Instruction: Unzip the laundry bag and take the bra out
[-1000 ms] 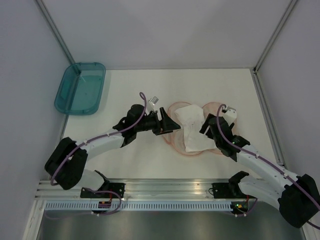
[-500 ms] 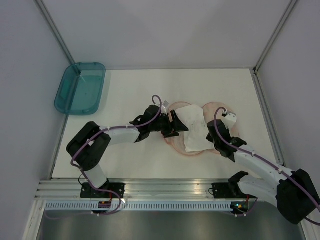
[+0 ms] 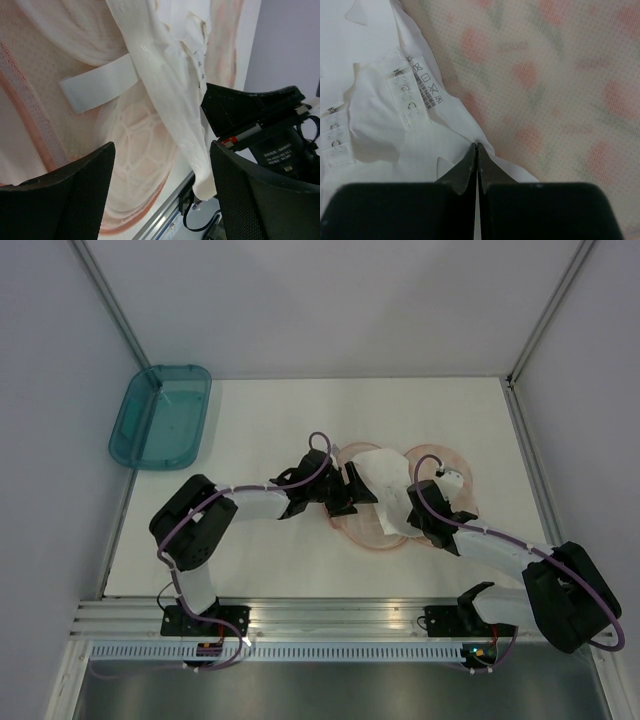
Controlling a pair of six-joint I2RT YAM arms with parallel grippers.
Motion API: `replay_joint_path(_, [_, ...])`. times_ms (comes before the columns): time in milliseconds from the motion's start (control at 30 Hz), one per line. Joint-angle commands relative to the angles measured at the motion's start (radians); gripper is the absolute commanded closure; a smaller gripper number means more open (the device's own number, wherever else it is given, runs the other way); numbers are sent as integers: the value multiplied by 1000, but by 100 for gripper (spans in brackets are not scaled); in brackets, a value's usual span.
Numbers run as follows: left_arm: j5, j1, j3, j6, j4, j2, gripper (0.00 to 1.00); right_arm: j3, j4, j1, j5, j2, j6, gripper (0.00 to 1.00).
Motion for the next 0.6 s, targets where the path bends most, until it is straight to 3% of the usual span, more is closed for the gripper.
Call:
replay_joint_path(0, [-11,-16,47,-11,48,41,20,-9,38,-3,-26,-7,8,100])
replay_joint_path(333, [-8,-71,149,-68,143,108,18,-17,35,-1,-25,-21,-12,100])
replay_joint_path(567, [-9,-93,254,-51,-35,185,18,-18,40,-1,-31,-29,-16,99])
